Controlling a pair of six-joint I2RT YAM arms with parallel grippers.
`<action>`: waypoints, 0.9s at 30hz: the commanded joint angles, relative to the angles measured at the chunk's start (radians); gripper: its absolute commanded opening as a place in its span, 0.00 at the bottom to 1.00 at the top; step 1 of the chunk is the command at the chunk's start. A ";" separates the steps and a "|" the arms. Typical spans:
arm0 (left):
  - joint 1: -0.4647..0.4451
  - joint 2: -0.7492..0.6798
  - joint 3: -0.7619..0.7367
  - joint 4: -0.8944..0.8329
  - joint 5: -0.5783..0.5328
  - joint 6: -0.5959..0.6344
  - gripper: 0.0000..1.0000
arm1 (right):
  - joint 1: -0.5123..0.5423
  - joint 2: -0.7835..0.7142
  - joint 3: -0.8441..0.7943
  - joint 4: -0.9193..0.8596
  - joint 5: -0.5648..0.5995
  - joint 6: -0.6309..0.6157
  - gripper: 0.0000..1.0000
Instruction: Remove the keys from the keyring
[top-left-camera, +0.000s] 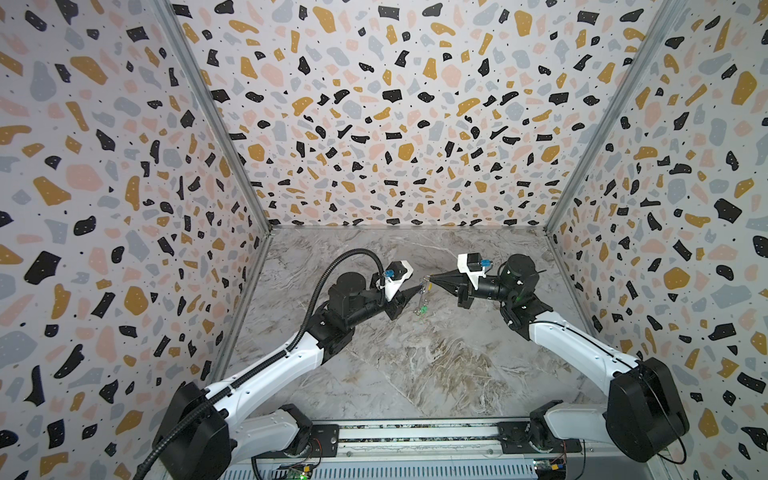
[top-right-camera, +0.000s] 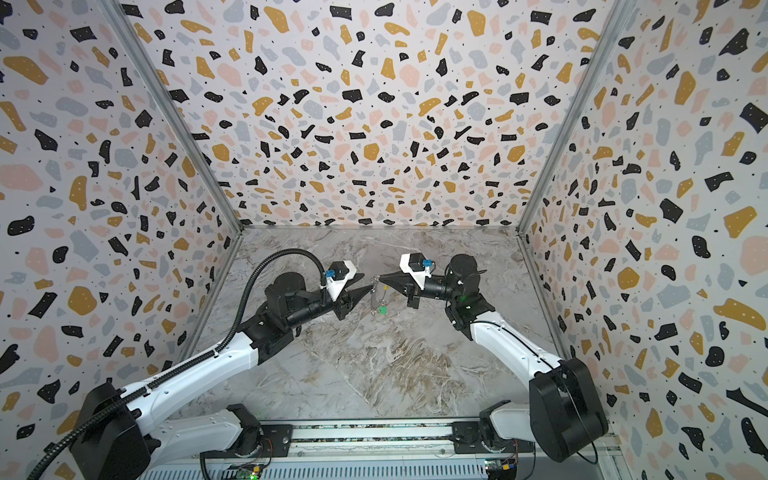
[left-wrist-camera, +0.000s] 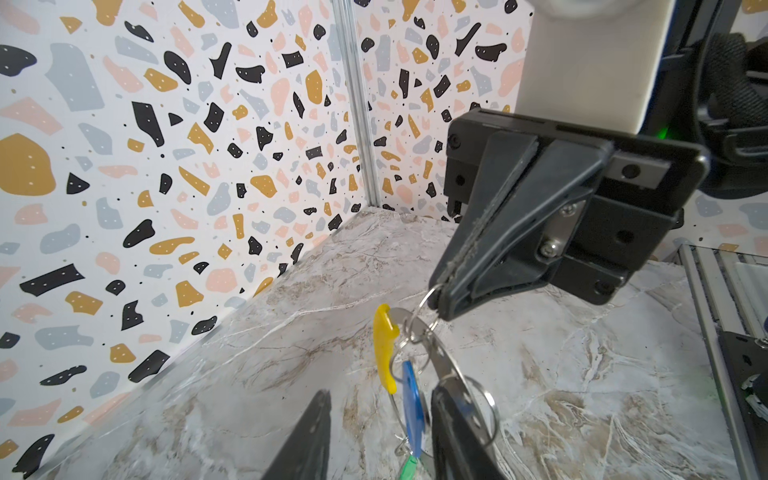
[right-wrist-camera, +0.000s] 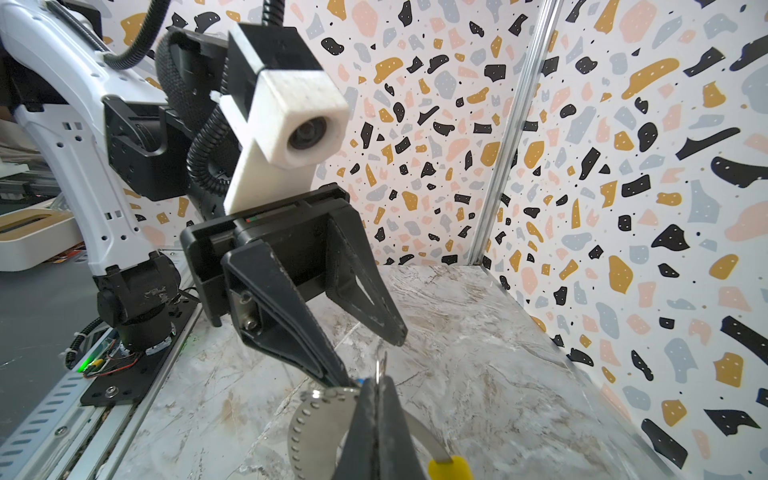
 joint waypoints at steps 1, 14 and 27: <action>-0.008 0.007 -0.008 0.066 0.028 -0.014 0.41 | -0.001 -0.040 0.001 0.041 -0.007 0.016 0.00; -0.022 0.070 0.029 0.067 0.052 -0.021 0.21 | 0.000 -0.053 -0.016 0.073 0.002 0.041 0.00; -0.036 0.105 0.047 0.046 0.068 0.002 0.00 | 0.015 -0.052 -0.087 0.316 0.156 0.159 0.00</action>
